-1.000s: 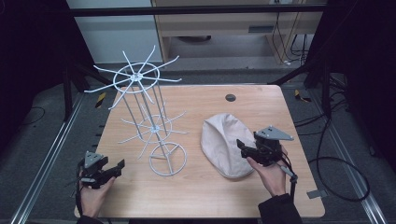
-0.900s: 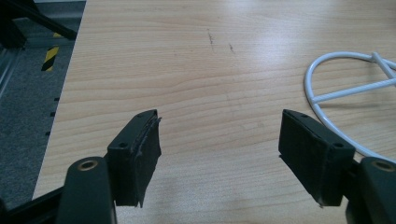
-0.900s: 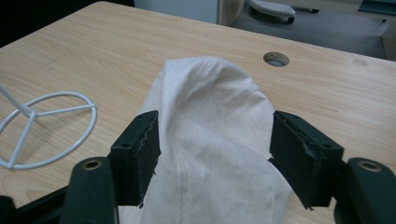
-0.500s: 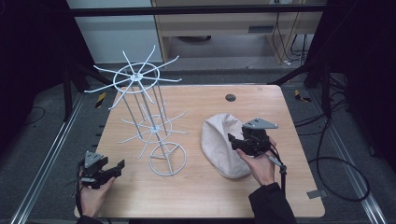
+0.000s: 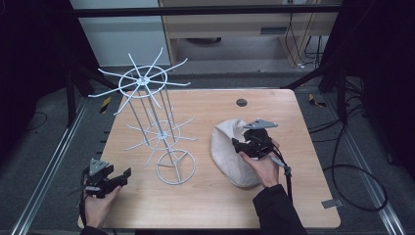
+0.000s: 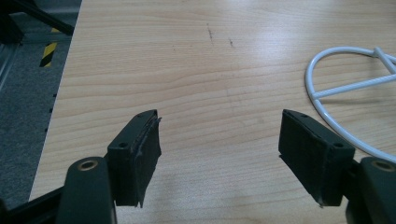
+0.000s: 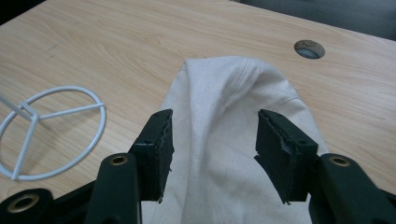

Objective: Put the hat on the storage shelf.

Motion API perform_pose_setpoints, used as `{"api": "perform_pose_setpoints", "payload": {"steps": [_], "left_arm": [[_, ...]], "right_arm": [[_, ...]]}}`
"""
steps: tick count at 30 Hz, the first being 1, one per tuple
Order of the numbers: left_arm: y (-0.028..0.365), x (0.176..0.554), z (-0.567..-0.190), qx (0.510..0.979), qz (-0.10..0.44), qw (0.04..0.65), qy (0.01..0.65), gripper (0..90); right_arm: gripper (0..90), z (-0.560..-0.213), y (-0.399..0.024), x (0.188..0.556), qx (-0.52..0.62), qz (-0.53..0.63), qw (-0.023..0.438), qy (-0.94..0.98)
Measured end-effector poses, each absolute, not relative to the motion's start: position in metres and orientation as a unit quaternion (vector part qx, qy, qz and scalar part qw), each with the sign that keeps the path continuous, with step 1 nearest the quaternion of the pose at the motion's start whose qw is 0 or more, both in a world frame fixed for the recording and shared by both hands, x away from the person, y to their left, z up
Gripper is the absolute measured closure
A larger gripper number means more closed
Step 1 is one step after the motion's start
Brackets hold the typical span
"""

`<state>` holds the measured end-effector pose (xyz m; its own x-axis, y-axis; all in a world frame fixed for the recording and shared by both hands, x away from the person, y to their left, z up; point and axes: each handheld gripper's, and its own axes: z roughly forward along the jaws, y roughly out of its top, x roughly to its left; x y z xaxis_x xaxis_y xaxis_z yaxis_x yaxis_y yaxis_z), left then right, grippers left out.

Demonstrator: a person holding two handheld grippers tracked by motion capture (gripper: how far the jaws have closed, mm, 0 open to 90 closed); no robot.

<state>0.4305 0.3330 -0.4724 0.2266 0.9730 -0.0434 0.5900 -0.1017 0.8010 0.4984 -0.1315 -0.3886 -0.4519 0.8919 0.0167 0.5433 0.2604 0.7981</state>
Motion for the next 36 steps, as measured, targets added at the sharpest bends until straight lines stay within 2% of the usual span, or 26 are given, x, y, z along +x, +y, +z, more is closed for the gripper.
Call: {"api": "perform_pose_setpoints", "payload": {"steps": [11, 18, 24, 36], "left_arm": [[0.333, 0.431, -0.473, 0.696, 0.261, 0.36, 0.563, 29.3], [0.332, 0.431, -0.473, 0.699, 0.26, 0.359, 0.561, 29.2], [0.332, 0.431, -0.473, 0.7, 0.26, 0.357, 0.561, 29.2], [0.333, 0.432, -0.473, 0.699, 0.256, 0.359, 0.563, 29.2]], "right_arm": [[45.9, -0.406, -0.113, 0.515, 0.474, 0.359, 0.228, 0.771], [48.8, -0.417, -0.109, 0.525, 0.479, 0.334, 0.228, 0.779], [54.5, -0.425, -0.107, 0.531, 0.487, 0.308, 0.222, 0.786], [77.3, -0.431, -0.103, 0.537, 0.507, 0.275, 0.21, 0.789]]}}
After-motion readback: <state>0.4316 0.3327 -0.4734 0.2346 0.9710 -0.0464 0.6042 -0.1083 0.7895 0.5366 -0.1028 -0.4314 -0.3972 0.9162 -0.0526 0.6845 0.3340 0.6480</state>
